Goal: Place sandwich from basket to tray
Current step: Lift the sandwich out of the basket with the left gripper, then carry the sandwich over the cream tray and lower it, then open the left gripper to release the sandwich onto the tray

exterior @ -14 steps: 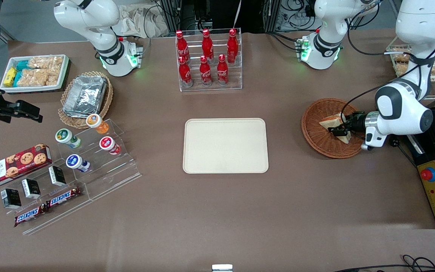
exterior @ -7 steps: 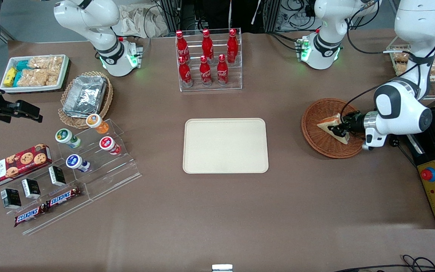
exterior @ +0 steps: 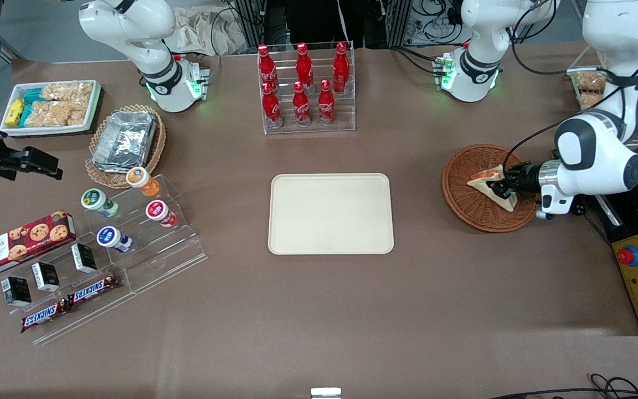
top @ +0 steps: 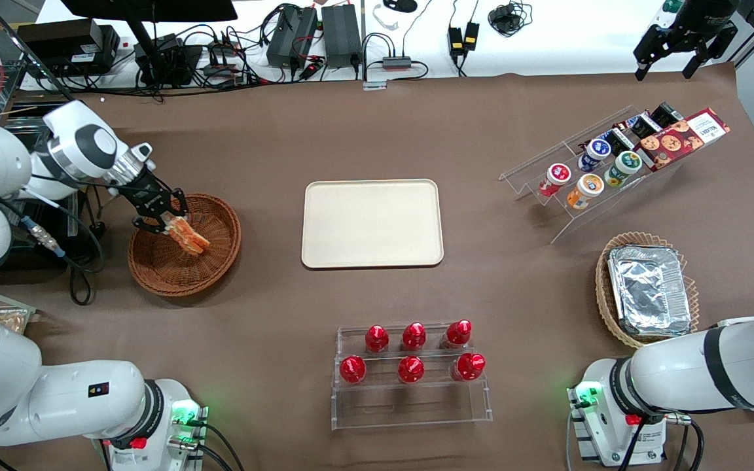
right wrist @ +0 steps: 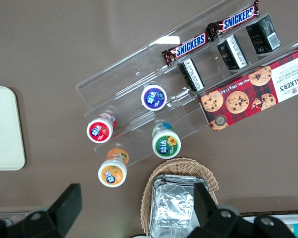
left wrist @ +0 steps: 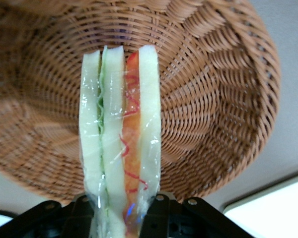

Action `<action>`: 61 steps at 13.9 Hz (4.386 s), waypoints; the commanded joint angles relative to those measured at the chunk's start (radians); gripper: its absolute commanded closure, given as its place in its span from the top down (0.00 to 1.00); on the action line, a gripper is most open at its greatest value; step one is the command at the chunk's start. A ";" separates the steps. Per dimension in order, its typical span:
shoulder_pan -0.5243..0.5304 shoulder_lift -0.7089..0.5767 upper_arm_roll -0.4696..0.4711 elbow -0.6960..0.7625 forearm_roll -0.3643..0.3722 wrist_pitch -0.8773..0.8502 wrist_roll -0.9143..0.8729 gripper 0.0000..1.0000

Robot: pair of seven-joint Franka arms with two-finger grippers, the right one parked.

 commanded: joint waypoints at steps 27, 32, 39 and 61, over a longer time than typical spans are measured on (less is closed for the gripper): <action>-0.006 0.166 -0.545 0.427 0.215 -0.078 -0.102 0.34; -0.056 0.285 -0.618 0.433 0.355 0.043 -0.234 0.34; -0.141 0.401 -0.616 0.445 0.499 0.102 -0.283 0.34; -0.127 0.376 -0.595 0.497 0.561 0.001 -0.273 1.00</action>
